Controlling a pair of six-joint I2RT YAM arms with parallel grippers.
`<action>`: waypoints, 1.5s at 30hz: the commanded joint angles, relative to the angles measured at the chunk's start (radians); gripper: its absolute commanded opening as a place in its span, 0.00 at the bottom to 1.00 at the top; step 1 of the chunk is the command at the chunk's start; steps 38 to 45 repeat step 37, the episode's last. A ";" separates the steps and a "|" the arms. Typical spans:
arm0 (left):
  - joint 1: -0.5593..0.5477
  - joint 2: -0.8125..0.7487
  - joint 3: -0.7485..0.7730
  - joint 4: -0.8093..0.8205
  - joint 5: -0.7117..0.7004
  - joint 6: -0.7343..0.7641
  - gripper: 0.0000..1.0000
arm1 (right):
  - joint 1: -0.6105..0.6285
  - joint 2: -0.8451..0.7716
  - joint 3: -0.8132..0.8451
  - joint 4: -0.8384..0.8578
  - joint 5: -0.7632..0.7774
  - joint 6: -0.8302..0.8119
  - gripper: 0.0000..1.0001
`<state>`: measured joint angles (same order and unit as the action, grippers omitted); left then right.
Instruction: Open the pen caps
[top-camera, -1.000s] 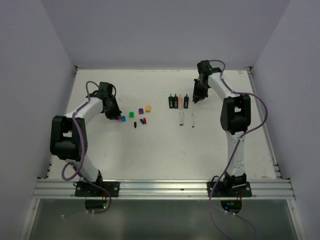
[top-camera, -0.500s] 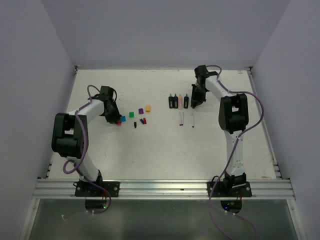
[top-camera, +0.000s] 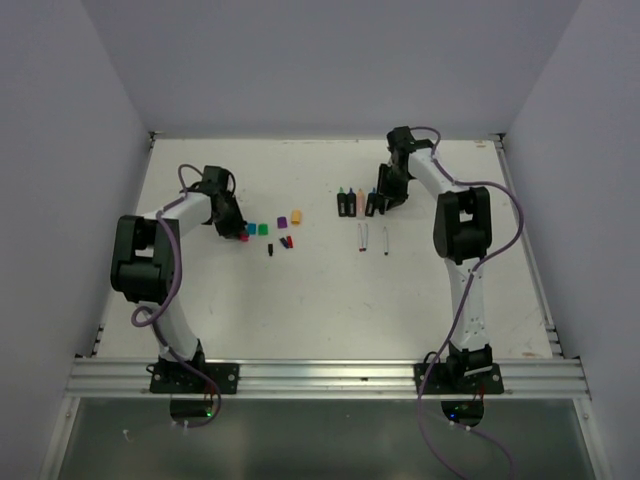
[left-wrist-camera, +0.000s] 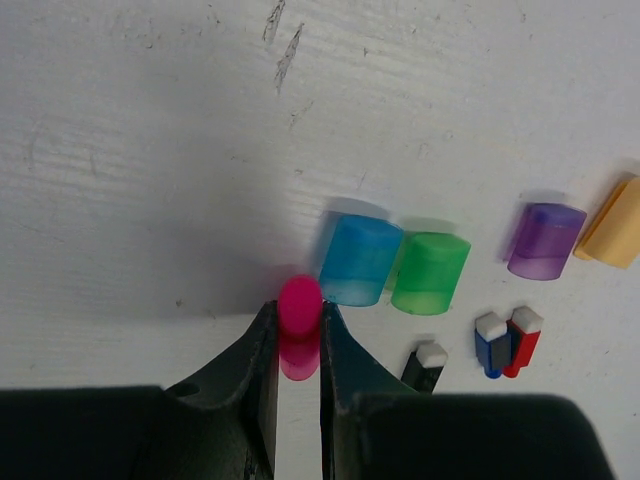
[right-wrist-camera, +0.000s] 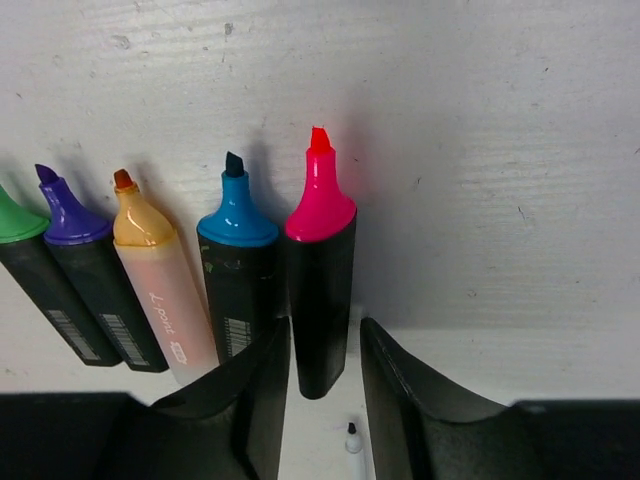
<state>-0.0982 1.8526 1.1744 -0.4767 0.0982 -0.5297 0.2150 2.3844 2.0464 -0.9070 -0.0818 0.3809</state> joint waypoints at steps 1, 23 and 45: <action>0.008 0.048 -0.005 0.027 -0.008 0.027 0.17 | 0.000 -0.008 0.049 -0.030 -0.004 0.003 0.40; 0.008 -0.067 -0.048 0.016 -0.023 -0.019 0.66 | 0.011 -0.361 -0.242 -0.047 0.122 0.001 0.93; -0.018 -0.297 -0.209 0.177 0.192 -0.096 1.00 | 0.122 -0.849 -0.802 0.172 0.012 -0.019 0.99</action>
